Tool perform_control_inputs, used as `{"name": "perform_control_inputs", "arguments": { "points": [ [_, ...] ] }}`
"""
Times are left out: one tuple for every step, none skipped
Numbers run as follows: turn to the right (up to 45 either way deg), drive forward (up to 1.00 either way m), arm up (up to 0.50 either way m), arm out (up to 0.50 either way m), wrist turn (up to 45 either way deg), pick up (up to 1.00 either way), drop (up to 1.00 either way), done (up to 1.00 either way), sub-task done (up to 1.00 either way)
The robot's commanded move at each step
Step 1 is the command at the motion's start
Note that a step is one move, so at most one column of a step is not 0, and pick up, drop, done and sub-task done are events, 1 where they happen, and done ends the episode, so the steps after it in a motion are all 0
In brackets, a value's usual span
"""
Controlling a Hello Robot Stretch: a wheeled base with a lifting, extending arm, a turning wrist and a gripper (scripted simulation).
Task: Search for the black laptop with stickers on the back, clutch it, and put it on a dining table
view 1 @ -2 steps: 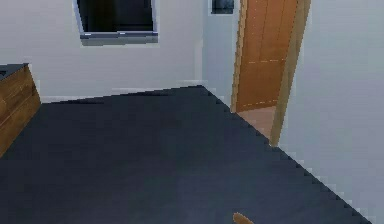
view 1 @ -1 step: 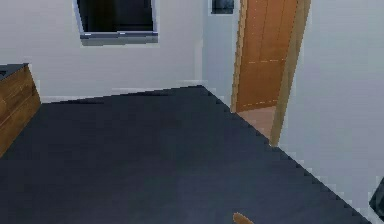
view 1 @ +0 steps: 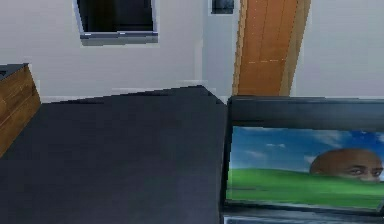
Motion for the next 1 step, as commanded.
{"name": "perform_control_inputs", "arguments": {
  "points": [
    [-45.0, 0.00, 0.00, 0.00, 0.0, 0.00, 0.00, 0.00, 0.00]
  ]
}}
